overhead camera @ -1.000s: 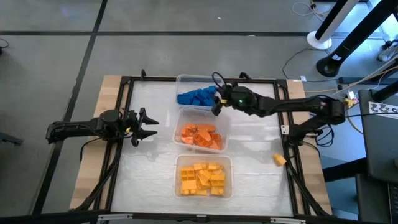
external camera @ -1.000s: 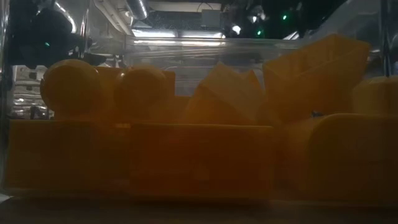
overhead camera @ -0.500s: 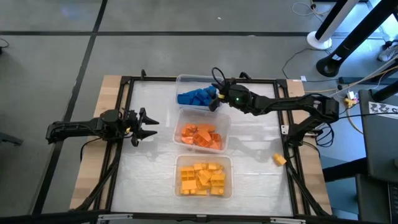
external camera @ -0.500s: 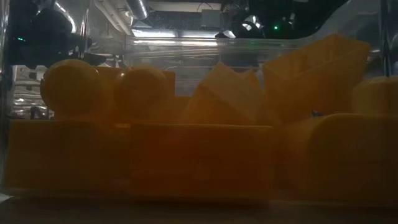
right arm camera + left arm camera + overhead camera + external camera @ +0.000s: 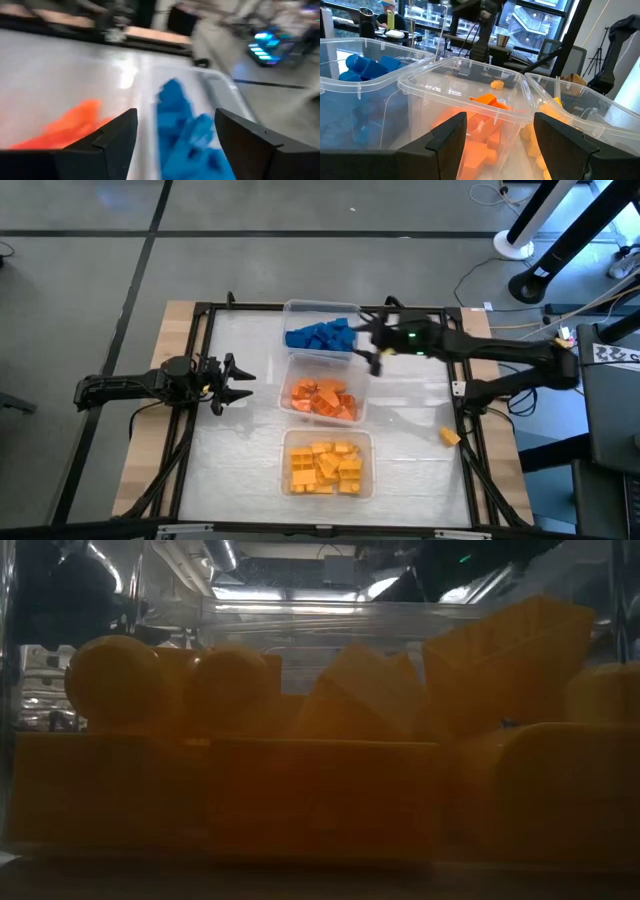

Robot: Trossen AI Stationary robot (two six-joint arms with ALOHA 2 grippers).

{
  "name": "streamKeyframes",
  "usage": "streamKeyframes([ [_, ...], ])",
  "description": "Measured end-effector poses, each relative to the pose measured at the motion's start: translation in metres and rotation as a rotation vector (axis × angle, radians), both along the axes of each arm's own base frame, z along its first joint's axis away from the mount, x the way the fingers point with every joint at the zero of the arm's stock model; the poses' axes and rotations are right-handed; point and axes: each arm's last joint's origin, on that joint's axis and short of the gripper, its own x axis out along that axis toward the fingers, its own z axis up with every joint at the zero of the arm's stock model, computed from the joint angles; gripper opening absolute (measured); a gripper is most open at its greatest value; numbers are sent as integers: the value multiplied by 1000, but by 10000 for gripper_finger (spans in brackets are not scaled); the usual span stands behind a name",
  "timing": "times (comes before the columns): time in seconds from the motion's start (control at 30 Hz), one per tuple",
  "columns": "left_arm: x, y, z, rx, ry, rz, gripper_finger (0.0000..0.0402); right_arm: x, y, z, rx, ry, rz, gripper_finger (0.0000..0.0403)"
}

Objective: Sort blocks
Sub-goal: Put the yellow game piece into the bottom transparent bin

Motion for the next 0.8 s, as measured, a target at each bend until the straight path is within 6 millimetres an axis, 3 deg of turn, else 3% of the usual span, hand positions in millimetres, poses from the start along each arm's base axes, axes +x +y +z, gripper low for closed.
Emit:
streamKeyframes([
  [0.17,0,0,0,0,0,0,221,-59,20,17,128,134,126,264],
  [0.4,0,0,0,0,0,0,221,-140,46,10,549,418,31,264],
  [0.63,0,0,0,0,0,0,221,-176,56,9,677,480,-10,264],
  [0.8,0,0,0,0,0,0,221,-199,63,1,838,637,-140,264],
])
